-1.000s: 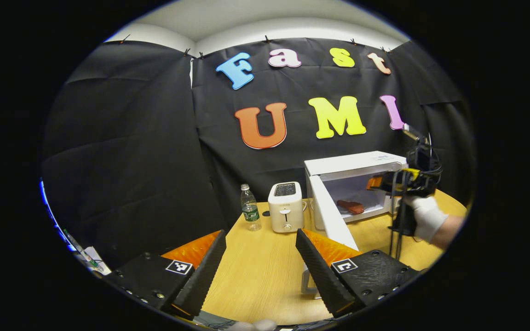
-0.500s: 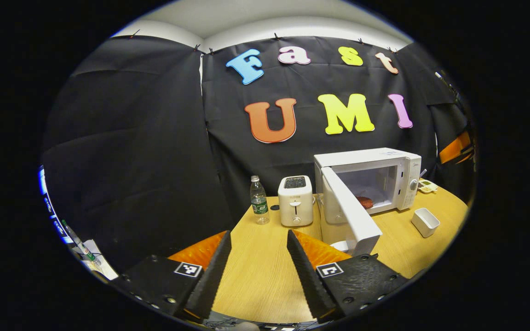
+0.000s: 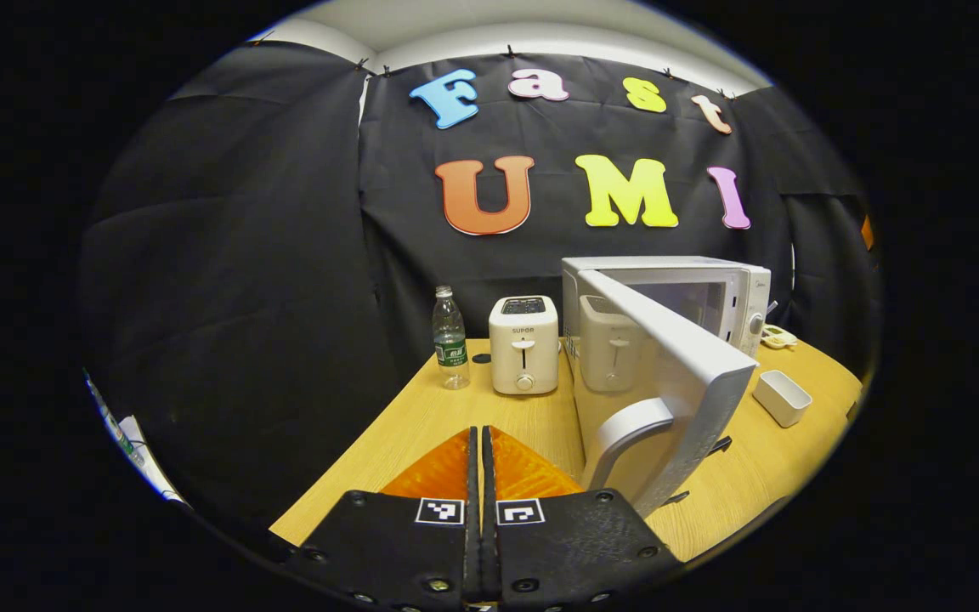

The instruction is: Open the microwave oven with the left hand, put the food in, and close the microwave oven.

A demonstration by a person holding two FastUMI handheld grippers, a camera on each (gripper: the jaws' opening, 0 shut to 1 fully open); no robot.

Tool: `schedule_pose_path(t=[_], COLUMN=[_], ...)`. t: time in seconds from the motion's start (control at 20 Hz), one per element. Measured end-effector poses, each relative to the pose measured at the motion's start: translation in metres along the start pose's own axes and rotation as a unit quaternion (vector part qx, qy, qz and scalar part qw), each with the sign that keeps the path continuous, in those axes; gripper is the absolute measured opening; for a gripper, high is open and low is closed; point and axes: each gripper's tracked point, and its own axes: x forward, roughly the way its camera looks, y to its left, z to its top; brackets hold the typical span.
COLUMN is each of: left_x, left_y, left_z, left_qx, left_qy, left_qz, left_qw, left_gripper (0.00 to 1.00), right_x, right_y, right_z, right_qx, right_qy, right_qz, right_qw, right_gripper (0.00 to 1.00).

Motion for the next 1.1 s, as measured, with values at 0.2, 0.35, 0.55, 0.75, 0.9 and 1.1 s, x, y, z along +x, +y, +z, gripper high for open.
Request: schedule_pose_path(t=[0.2, 0.35, 0.55, 0.75, 0.9, 1.1], left_x=[0.0, -0.002, -0.003, -0.007, -0.007, -0.007], left_y=[-0.016, -0.033, -0.048, -0.063, -0.075, -0.097], left_z=[-0.004, -0.003, -0.001, 0.002, 0.004, 0.008], left_qx=[0.008, 0.023, 0.037, 0.047, 0.055, 0.061], left_qy=[0.004, 0.003, 0.003, 0.001, 0.0, 0.001], left_qz=[-0.016, -0.03, -0.039, -0.05, -0.06, -0.078], left_qw=[1.0, 0.999, 0.999, 0.998, 0.997, 0.995], left_gripper=[0.0, 0.0, 0.0, 0.0, 0.0, 0.0], right_x=[-0.008, -0.009, -0.009, -0.008, -0.009, -0.012], right_y=[-0.013, -0.017, -0.023, -0.029, -0.029, -0.035], right_z=[-0.001, -0.002, -0.001, -0.001, -0.001, 0.003], right_qx=[0.001, 0.0, -0.001, 0.004, 0.005, 0.0], right_qy=[-0.001, -0.001, -0.003, -0.002, 0.0, -0.007], right_qz=[-0.008, -0.007, -0.004, -0.002, 0.002, 0.002], right_qw=[1.0, 1.0, 1.0, 1.0, 1.0, 1.0], right_gripper=[1.0, 1.0, 1.0, 1.0, 1.0, 1.0])
